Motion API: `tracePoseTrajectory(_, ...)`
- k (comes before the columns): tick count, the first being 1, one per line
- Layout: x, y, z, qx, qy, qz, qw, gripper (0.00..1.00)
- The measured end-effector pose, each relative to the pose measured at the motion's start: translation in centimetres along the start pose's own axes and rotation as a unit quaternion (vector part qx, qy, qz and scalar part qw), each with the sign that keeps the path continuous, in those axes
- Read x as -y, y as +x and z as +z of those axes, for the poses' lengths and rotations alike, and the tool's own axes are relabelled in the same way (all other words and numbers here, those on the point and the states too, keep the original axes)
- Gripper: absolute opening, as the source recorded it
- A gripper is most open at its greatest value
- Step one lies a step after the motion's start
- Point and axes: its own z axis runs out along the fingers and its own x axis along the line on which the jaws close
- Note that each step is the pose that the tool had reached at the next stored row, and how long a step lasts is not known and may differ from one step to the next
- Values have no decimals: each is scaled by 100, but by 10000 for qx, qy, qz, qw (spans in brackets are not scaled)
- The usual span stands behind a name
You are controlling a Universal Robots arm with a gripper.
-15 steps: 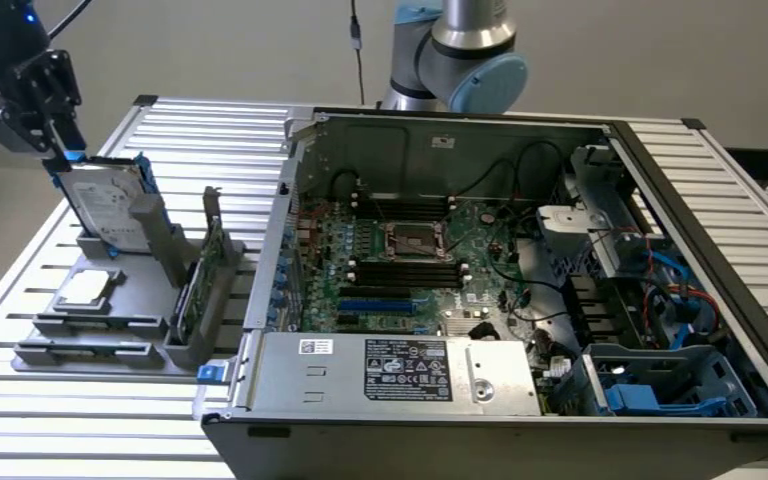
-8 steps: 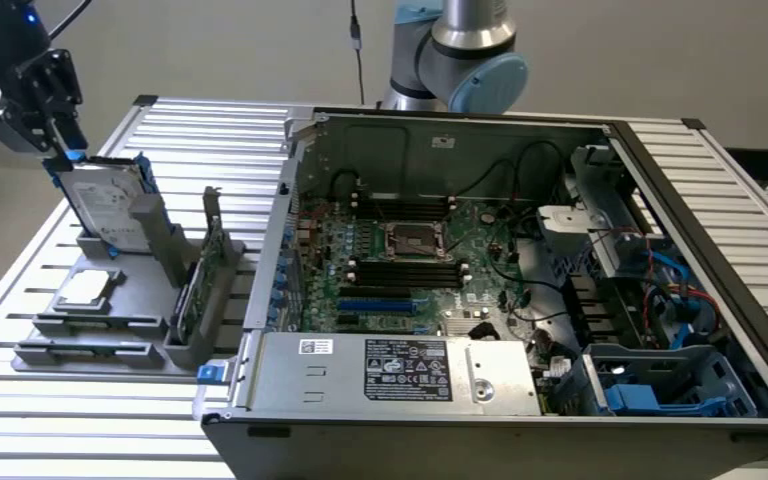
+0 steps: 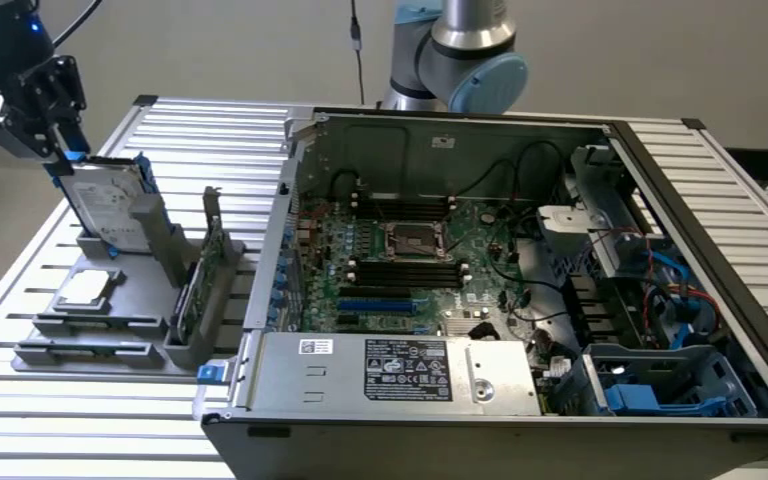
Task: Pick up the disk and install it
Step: 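Pick up the disk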
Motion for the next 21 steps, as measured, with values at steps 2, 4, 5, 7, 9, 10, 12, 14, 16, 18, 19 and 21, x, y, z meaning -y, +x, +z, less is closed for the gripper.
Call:
tracePoseTrajectory(2,-4,0,20,1,-6,19,10000,48)
tracePoseTrajectory(4,-9,0,46,2,-8,28,10000,48)
tracePoseTrajectory(5,-11,1,59,2,-8,32,10000,48)
tracePoseTrajectory(7,-15,1,87,2,-8,39,10000,48)
tracePoseTrajectory(9,-17,2,115,2,-8,47,10000,48)
tracePoseTrajectory(10,-19,2,129,3,-8,51,10000,48)
tracePoseTrajectory(12,-21,2,156,5,-8,59,10000,48)
tracePoseTrajectory(14,-22,3,181,7,-8,64,10000,48)
tracePoseTrajectory(16,-23,3,206,11,-7,68,10000,48)
tracePoseTrajectory(18,-24,2,235,12,-8,71,10000,48)
tracePoseTrajectory(19,-24,1,248,13,-8,73,10000,48)
tracePoseTrajectory(21,-24,-3,272,16,-8,77,10000,48)
